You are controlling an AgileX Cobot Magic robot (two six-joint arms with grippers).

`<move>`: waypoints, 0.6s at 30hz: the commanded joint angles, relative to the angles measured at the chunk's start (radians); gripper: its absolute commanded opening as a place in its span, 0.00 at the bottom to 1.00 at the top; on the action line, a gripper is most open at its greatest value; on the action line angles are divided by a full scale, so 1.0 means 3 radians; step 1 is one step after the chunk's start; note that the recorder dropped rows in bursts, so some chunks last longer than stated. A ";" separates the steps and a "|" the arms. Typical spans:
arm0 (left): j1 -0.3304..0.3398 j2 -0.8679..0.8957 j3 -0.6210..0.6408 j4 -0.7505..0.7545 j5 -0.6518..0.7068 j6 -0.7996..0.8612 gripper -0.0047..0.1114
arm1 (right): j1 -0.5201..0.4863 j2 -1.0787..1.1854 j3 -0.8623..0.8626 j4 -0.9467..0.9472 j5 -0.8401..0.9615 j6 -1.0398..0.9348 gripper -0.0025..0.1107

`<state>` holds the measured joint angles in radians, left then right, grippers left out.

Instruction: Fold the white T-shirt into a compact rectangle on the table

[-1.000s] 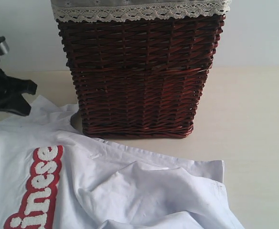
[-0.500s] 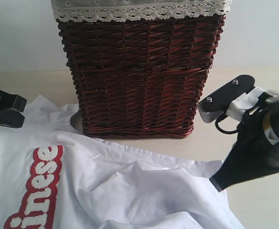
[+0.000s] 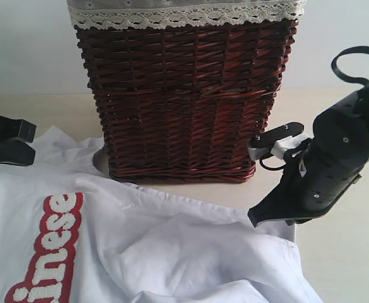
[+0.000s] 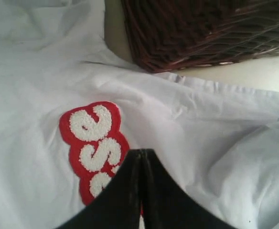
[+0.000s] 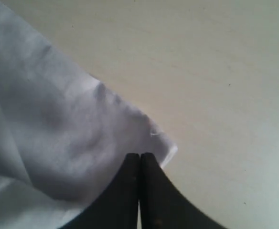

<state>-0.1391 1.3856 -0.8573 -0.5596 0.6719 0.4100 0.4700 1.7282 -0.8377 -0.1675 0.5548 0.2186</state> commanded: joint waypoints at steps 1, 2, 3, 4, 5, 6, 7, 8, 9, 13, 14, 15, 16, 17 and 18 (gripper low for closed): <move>-0.0017 -0.0019 0.0006 -0.0057 -0.0102 0.0017 0.04 | -0.0017 0.0142 -0.0022 0.0064 -0.0270 -0.0025 0.02; -0.0017 -0.0019 0.0006 -0.0070 -0.0109 0.0017 0.04 | -0.0017 0.0165 -0.0022 0.0064 -0.0287 -0.0025 0.02; -0.0017 -0.0019 0.0006 -0.0089 -0.0109 0.0017 0.04 | -0.0017 0.0181 -0.0022 0.0064 -0.0302 -0.0025 0.02; -0.0017 -0.0019 0.0006 -0.0101 -0.0109 0.0017 0.04 | -0.0017 0.0219 -0.0022 0.0051 -0.0302 -0.0025 0.02; -0.0017 -0.0019 0.0006 -0.0122 -0.0109 0.0017 0.04 | -0.0026 0.0268 -0.0022 -0.0001 -0.0302 -0.0025 0.02; -0.0017 -0.0019 0.0006 -0.0128 -0.0101 0.0017 0.04 | -0.0026 0.0336 -0.0022 -0.0046 -0.0316 -0.0006 0.02; -0.0017 -0.0019 0.0006 -0.0127 -0.0093 0.0017 0.04 | -0.0026 0.0414 -0.0022 -0.0114 -0.0339 0.0060 0.02; -0.0017 -0.0019 0.0006 -0.0127 -0.0084 0.0017 0.04 | -0.0026 0.0488 -0.0022 -0.0194 -0.0354 0.0109 0.02; -0.0017 -0.0019 0.0006 -0.0127 -0.0065 0.0024 0.04 | -0.0026 0.0542 -0.0022 -0.0263 -0.0361 0.0160 0.02; -0.0017 -0.0019 0.0006 -0.0127 -0.0058 0.0024 0.04 | -0.0087 0.0643 -0.0022 -0.0698 -0.0304 0.0636 0.02; -0.0017 -0.0019 0.0006 -0.0136 -0.0058 0.0024 0.04 | -0.0117 0.0643 -0.0022 -0.0811 -0.0260 0.0749 0.02; -0.0017 -0.0019 0.0006 -0.0154 -0.0058 0.0024 0.04 | -0.0147 0.0636 -0.0022 -0.0935 -0.0253 0.0824 0.02; -0.0017 -0.0019 0.0006 -0.0161 -0.0058 0.0024 0.04 | -0.0174 0.0630 -0.0022 -0.1025 -0.0253 0.0911 0.02; -0.0017 -0.0019 0.0006 -0.0160 -0.0050 0.0024 0.04 | -0.0209 0.0630 -0.0022 -0.1109 -0.0271 0.0993 0.02; -0.0017 -0.0019 0.0006 -0.0160 -0.0015 0.0024 0.04 | -0.0243 0.0630 -0.0022 -0.1210 -0.0305 0.1079 0.02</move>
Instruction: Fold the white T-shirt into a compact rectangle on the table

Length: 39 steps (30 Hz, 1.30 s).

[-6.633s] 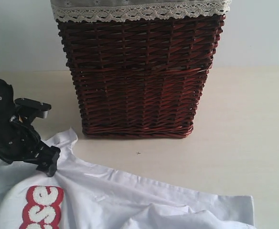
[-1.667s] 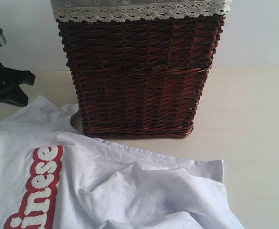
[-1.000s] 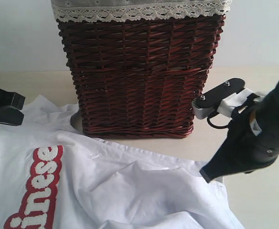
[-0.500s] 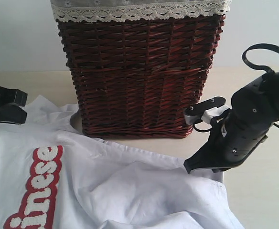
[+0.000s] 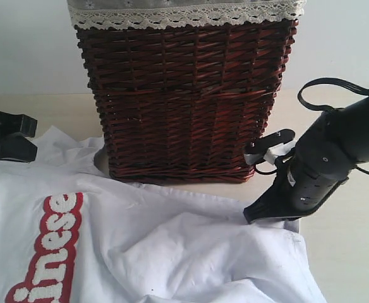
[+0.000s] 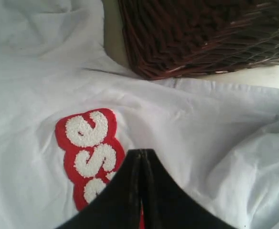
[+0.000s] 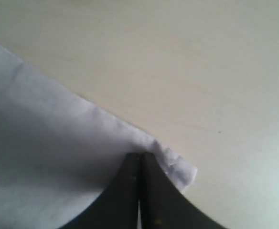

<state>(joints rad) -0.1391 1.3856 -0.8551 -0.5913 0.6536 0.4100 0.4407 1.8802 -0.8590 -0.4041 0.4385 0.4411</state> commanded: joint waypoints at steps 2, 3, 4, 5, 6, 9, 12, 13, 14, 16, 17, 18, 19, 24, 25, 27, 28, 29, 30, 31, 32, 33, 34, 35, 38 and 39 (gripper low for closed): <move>-0.0017 -0.0019 -0.0002 -0.0062 0.0110 0.0024 0.04 | -0.0228 0.0124 0.0049 -0.0643 0.0010 0.0499 0.02; -0.0017 -0.0019 -0.0002 -0.0062 0.0135 0.0024 0.04 | -0.0272 0.0124 0.0049 -0.0794 -0.0037 0.0630 0.02; -0.0017 -0.0019 -0.0002 -0.0062 0.0156 0.0024 0.04 | -0.0307 0.0124 0.0049 -0.0911 -0.0073 0.0768 0.02; -0.0017 -0.0019 -0.0002 -0.0062 0.0176 0.0024 0.04 | -0.0348 0.0124 0.0046 -0.1049 -0.0098 0.0870 0.02; -0.0017 -0.0019 -0.0002 -0.0070 0.0185 0.0024 0.04 | -0.0387 0.0124 0.0031 -0.1149 -0.0145 0.0932 0.02; -0.0017 -0.0019 -0.0002 -0.0173 0.0279 0.0024 0.04 | -0.0464 0.0124 -0.0092 -0.1163 -0.0180 0.0938 0.02; -0.0075 -0.0026 -0.0002 -0.0212 0.0348 0.0083 0.04 | -0.0472 0.0124 -0.0282 -0.1163 -0.0138 0.0824 0.02; -0.0106 -0.0027 -0.0002 -0.0212 0.0352 0.0091 0.04 | -0.0472 0.0124 -0.0335 -0.1157 -0.0139 0.0788 0.02; -0.0134 -0.0041 -0.0002 -0.0205 0.0358 0.0091 0.04 | -0.0472 0.0124 -0.0401 -0.1156 -0.0139 0.0778 0.02; -0.0174 -0.0069 -0.0002 -0.0183 0.0384 0.0091 0.04 | -0.0472 0.0124 -0.0530 -0.1156 -0.0057 0.0757 0.02; -0.0189 -0.0081 -0.0002 -0.0184 0.0397 0.0091 0.04 | -0.0472 0.0124 -0.0579 -0.1126 0.0047 0.0718 0.02; -0.0196 -0.0099 -0.0002 -0.0155 0.0397 0.0091 0.04 | -0.0472 0.0124 -0.0632 -0.1049 0.0147 0.0645 0.02; -0.0196 -0.0116 -0.0002 -0.0148 0.0367 0.0091 0.04 | -0.0472 0.0105 -0.0666 -0.0907 0.0204 0.0525 0.02; -0.0196 -0.0157 -0.0002 -0.0156 0.0224 0.0073 0.04 | -0.0436 -0.0235 -0.0652 0.0340 0.0210 -0.0594 0.02; -0.0196 -0.0157 -0.0002 -0.0156 0.0224 0.0073 0.04 | -0.0422 -0.0340 -0.0652 0.0550 0.0269 -0.0799 0.02; -0.0196 -0.0157 -0.0002 -0.0156 0.0230 0.0073 0.04 | -0.0361 -0.0547 -0.0652 0.0806 0.0500 -0.1092 0.02; -0.0196 -0.0157 -0.0002 -0.0149 0.0235 0.0073 0.04 | -0.0317 -0.0659 -0.0644 0.0848 0.0666 -0.1173 0.02; -0.0196 -0.0157 -0.0002 -0.0136 0.0235 0.0073 0.04 | -0.0274 -0.0755 -0.0620 0.0848 0.0800 -0.1180 0.02; -0.0196 -0.0157 -0.0002 -0.0134 0.0235 0.0073 0.04 | -0.0210 -0.0910 -0.0568 0.0820 0.0955 -0.1180 0.02; -0.0196 -0.0157 -0.0002 -0.0123 0.0235 0.0073 0.04 | -0.0174 -0.1020 -0.0492 0.0774 0.1033 -0.1168 0.02; -0.0196 -0.0157 -0.0002 -0.0107 0.0237 0.0073 0.04 | -0.0149 -0.1167 -0.0415 0.0728 0.1081 -0.1137 0.02; -0.0196 -0.0157 0.0004 -0.0092 0.0237 0.0073 0.04 | -0.0129 -0.1311 -0.0287 0.0728 0.1122 -0.1105 0.02; -0.0196 -0.0157 0.0004 -0.0083 0.0237 0.0073 0.04 | -0.0121 -0.1450 -0.0204 0.0737 0.1150 -0.1105 0.02; -0.0196 -0.0157 0.0004 -0.0073 0.0237 0.0073 0.04 | -0.0122 -0.1551 -0.0123 0.0737 0.1210 -0.1105 0.02; -0.0196 -0.0157 0.0010 -0.0067 0.0210 0.0079 0.04 | -0.0115 -0.1939 0.0169 0.0770 0.1674 -0.1114 0.02; -0.0201 -0.0157 0.0010 -0.0087 0.0210 0.0079 0.04 | -0.0115 -0.2009 0.0212 0.0824 0.1748 -0.1123 0.02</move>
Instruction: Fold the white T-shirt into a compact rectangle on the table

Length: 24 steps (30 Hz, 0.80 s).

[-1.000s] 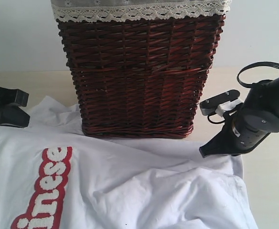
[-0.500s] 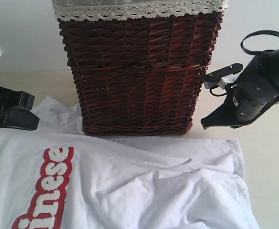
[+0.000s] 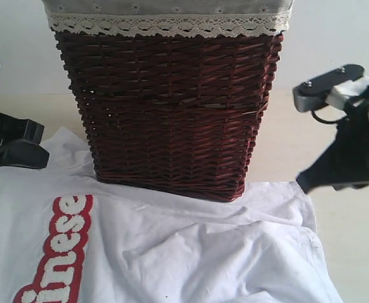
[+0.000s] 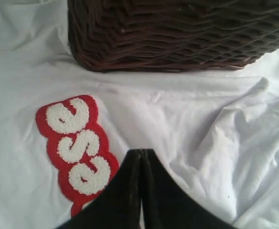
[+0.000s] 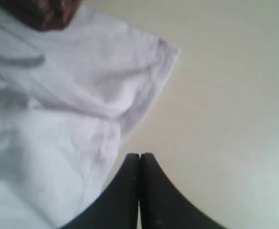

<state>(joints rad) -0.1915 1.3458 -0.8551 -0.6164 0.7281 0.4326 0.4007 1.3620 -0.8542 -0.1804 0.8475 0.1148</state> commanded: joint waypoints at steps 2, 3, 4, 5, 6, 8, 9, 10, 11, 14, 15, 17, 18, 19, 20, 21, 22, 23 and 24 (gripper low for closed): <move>-0.0035 -0.0025 0.0025 -0.0155 -0.0030 0.0086 0.04 | 0.0019 -0.0472 0.0283 0.0512 0.0411 -0.0339 0.02; -0.0055 -0.0025 0.0040 -0.0261 -0.0030 0.0214 0.04 | 0.0019 -0.0567 0.0314 0.0802 0.0411 -0.0521 0.02; -0.0093 -0.0012 0.0061 -0.0387 -0.0030 0.0319 0.04 | 0.0019 -0.0658 0.0333 0.1116 0.0419 -0.0727 0.02; -0.0223 0.0019 0.0099 -0.0622 -0.0030 0.0480 0.04 | 0.0019 -0.0810 0.0373 0.1560 0.0443 -0.1087 0.02; -0.0321 0.0046 0.0104 -0.0743 -0.0030 0.0625 0.04 | 0.0019 -0.0884 0.0387 0.1658 0.0442 -0.1174 0.02; -0.0695 0.0152 0.0104 -0.1105 -0.0187 0.1200 0.04 | 0.0019 -0.1037 0.0400 0.1627 0.0442 -0.1181 0.02; -0.0908 0.0217 0.0104 -0.1148 -0.0515 0.1448 0.04 | 0.0019 -0.1106 0.0400 0.1634 0.0429 -0.1174 0.02; -0.1031 0.0262 0.0104 -0.1133 -0.0704 0.1517 0.04 | 0.0019 -0.1126 0.0400 0.1649 0.0429 -0.1163 0.02; -0.1240 0.0372 0.0106 -0.1124 -0.1027 0.1586 0.04 | 0.0019 -0.1141 0.0400 0.1670 0.0436 -0.1163 0.02; -0.1620 0.0570 0.0106 -0.1124 -0.1580 0.1636 0.04 | 0.0019 -0.1147 0.0400 0.1677 0.0415 -0.1163 0.02; -0.1732 0.0623 0.0106 -0.1124 -0.1821 0.1672 0.04 | 0.0019 -0.1147 0.0400 0.1677 0.0408 -0.1163 0.02; -0.2056 0.0783 0.0106 -0.1124 -0.2672 0.1686 0.04 | 0.0019 -0.1147 0.0400 0.1677 0.0370 -0.1163 0.02; -0.2186 0.0858 0.0099 -0.1124 -0.3075 0.1686 0.04 | 0.0019 -0.1147 0.0400 0.1677 0.0368 -0.1163 0.02; -0.2315 0.0969 0.0092 -0.1107 -0.3464 0.1686 0.04 | 0.0019 -0.1147 0.0400 0.1677 0.0368 -0.1163 0.02; -0.2374 0.1062 0.0060 -0.1100 -0.3631 0.1680 0.04 | 0.0019 -0.1147 0.0400 0.1677 0.0362 -0.1163 0.02; -0.2381 0.1193 -0.0018 -0.1102 -0.3668 0.1680 0.04 | 0.0019 -0.1147 0.0400 0.1677 0.0354 -0.1163 0.02; -0.2367 0.1314 -0.0086 -0.1102 -0.3668 0.1680 0.04 | 0.0019 -0.1147 0.0400 0.1677 0.0342 -0.1163 0.02; -0.2340 0.1425 -0.0181 -0.1102 -0.3668 0.1674 0.04 | 0.0019 -0.1147 0.0400 0.1677 0.0333 -0.1163 0.02; -0.2322 0.1499 -0.0229 -0.1102 -0.3668 0.1674 0.04 | 0.0019 -0.1147 0.0400 0.1677 0.0333 -0.1163 0.02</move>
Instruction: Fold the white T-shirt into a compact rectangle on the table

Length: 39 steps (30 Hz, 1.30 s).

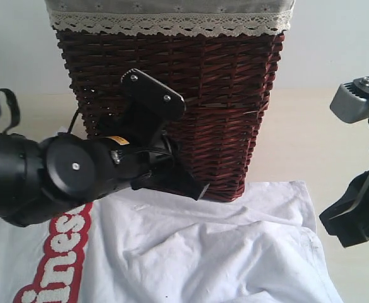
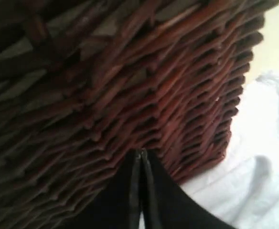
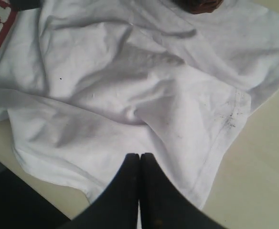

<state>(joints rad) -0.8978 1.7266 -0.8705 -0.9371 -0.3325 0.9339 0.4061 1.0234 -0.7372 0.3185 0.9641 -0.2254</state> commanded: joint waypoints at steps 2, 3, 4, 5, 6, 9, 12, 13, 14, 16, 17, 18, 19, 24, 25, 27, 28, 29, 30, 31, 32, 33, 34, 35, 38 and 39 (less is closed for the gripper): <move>0.0085 0.0340 -0.0296 -0.0033 -0.0133 0.0003 0.04 | 0.0001 -0.0018 0.0010 0.0014 -0.0055 -0.0029 0.02; 0.0113 0.0368 -0.0348 -0.0033 -0.0133 0.0003 0.04 | 0.0001 -0.0018 0.0010 0.0014 -0.0055 -0.0029 0.02; 0.0152 0.0394 -0.0401 -0.0033 -0.0133 0.0003 0.04 | 0.0001 -0.0018 0.0010 0.0014 -0.0061 -0.0029 0.02; 0.0195 0.0421 -0.0454 -0.0033 -0.0133 0.0003 0.04 | 0.0001 -0.0018 0.0010 0.0014 -0.0061 -0.0029 0.02; 0.0235 0.0448 -0.0497 -0.0033 -0.0133 0.0003 0.04 | 0.0001 -0.0018 0.0010 0.0014 -0.0070 -0.0029 0.02; 0.0342 0.0559 -0.0685 -0.0022 0.0013 -0.0053 0.04 | 0.0001 -0.0018 0.0010 0.0014 -0.0120 -0.0029 0.02; 0.0403 0.0700 -0.0904 0.0040 0.0212 -0.0060 0.04 | 0.0001 -0.0018 0.0010 0.0014 -0.0135 -0.0029 0.02; 0.0411 0.0739 -0.0963 0.0040 0.0227 -0.0072 0.04 | 0.0001 -0.0018 0.0010 0.0014 -0.0135 -0.0029 0.02; 0.0418 0.0780 -0.1019 0.0040 0.0245 -0.0092 0.04 | 0.0001 -0.0018 0.0010 0.0014 -0.0135 -0.0029 0.02; 0.0418 0.0861 -0.1148 0.0047 0.0277 -0.0095 0.04 | 0.0001 -0.0018 0.0010 0.0014 -0.0135 -0.0029 0.02; 0.0403 0.0896 -0.1212 0.0057 0.0339 -0.0095 0.04 | 0.0001 -0.0018 0.0010 0.0020 -0.0134 -0.0029 0.02; 0.0403 0.0940 -0.1302 0.0057 0.0407 -0.0095 0.04 | 0.0001 -0.0018 0.0010 0.0020 -0.0134 -0.0029 0.02; 0.0403 0.0988 -0.1382 0.0057 0.0464 -0.0095 0.04 | 0.0001 -0.0018 0.0010 0.0028 -0.0134 -0.0029 0.02; 0.0403 0.1183 -0.1763 0.0057 0.0703 -0.0095 0.04 | 0.0001 -0.0018 0.0010 0.0043 -0.0142 -0.0029 0.02; 0.0409 0.1190 -0.1776 0.0057 0.0695 -0.0095 0.04 | 0.0001 -0.0018 0.0010 0.0043 -0.0142 -0.0029 0.02; 0.0456 0.1196 -0.1801 0.0057 0.0671 -0.0095 0.04 | 0.0001 -0.0018 0.0010 0.0043 -0.0142 -0.0029 0.02; 0.0479 0.1196 -0.1816 0.0043 0.0677 -0.0095 0.04 | 0.0001 -0.0018 0.0010 0.0043 -0.0148 -0.0029 0.02; 0.0509 0.1196 -0.1830 0.0026 0.0710 -0.0095 0.04 | 0.0001 -0.0018 0.0010 0.0043 -0.0153 -0.0029 0.02; 0.0528 0.1196 -0.1839 0.0018 0.0749 -0.0095 0.04 | 0.0001 -0.0018 0.0010 0.0043 -0.0160 -0.0029 0.02; 0.0537 0.1182 -0.1839 0.0018 0.0787 -0.0095 0.04 | 0.0001 -0.0018 0.0010 0.0043 -0.0164 -0.0029 0.02; 0.0544 0.1158 -0.1839 0.0018 0.0857 -0.0081 0.04 | 0.0001 -0.0018 0.0010 0.0037 -0.0175 -0.0029 0.02; 0.0544 0.1124 -0.1839 0.0024 0.0969 -0.0076 0.04 | 0.0001 -0.0018 0.0010 0.0023 -0.0182 -0.0029 0.02; 0.0544 0.1085 -0.1839 0.0033 0.1062 -0.0076 0.04 | 0.0001 -0.0018 0.0010 -0.0006 -0.0183 -0.0029 0.02; 0.0544 0.1027 -0.1839 0.0033 0.1176 -0.0076 0.04 | 0.0001 -0.0018 0.0010 -0.0039 -0.0196 -0.0029 0.02; 0.0453 0.0783 -0.1795 0.0047 0.1316 -0.0067 0.04 | 0.0001 -0.0018 0.0010 -0.0161 -0.0197 0.0072 0.02; 0.0410 0.0698 -0.1765 0.0057 0.1331 -0.0043 0.04 | 0.0001 -0.0018 0.0010 -0.0198 -0.0197 0.0104 0.02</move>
<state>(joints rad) -0.7441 2.0136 -1.4114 -0.9245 0.0361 0.9124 0.4061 1.0234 -0.7372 0.2935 0.9177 -0.2156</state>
